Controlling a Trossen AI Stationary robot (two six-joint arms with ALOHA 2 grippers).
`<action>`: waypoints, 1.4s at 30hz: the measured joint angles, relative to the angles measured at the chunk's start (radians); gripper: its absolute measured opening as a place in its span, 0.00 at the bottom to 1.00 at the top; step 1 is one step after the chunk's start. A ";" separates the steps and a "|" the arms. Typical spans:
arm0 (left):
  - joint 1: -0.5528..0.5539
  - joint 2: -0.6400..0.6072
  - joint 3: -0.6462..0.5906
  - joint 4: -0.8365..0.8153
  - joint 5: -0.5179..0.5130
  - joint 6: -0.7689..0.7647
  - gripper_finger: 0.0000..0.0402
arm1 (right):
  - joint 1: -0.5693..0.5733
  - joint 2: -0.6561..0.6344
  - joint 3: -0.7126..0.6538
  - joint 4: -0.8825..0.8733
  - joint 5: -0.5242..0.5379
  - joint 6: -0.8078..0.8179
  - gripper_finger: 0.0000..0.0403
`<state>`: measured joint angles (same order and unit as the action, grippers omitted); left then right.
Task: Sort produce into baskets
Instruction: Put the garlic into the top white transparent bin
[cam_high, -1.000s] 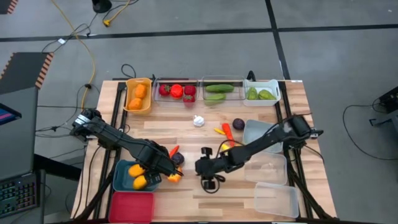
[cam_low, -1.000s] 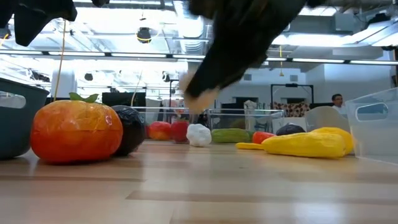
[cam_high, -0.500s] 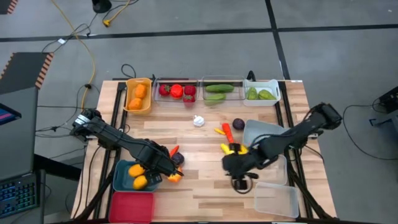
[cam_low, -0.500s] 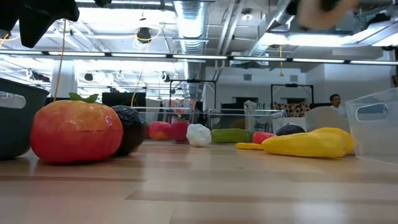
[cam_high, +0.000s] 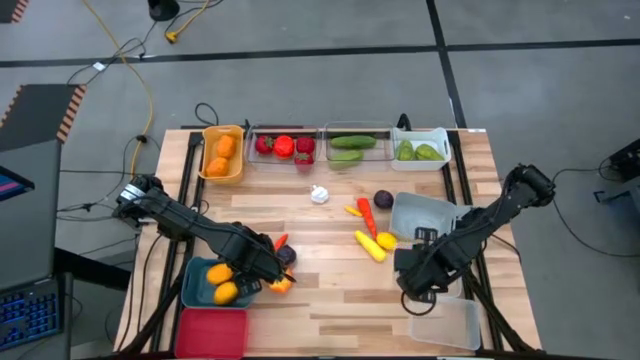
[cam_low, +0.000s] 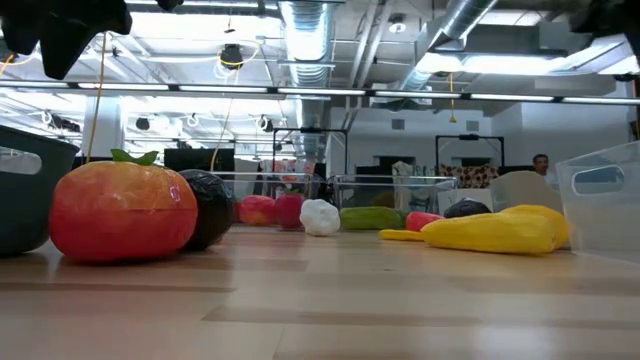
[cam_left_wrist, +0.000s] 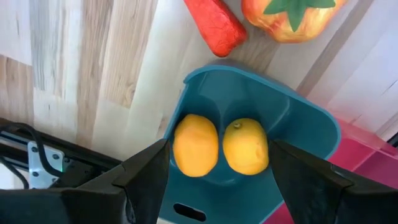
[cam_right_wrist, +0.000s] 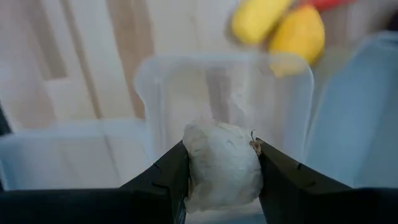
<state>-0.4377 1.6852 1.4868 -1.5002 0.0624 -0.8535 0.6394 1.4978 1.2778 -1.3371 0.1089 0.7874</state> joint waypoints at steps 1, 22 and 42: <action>0.000 0.000 0.000 0.000 0.000 0.000 0.65 | 0.004 0.004 0.000 -0.011 -0.007 0.008 0.44; 0.000 0.000 0.000 0.000 0.000 0.000 0.65 | -0.001 0.062 0.000 -0.048 -0.108 0.009 0.65; 0.035 0.000 0.000 0.250 -0.195 0.098 0.65 | -0.001 0.060 0.000 -0.047 -0.110 0.007 0.65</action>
<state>-0.4031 1.6852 1.4868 -1.2498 -0.1323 -0.7556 0.6380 1.5581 1.2778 -1.3838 -0.0013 0.7945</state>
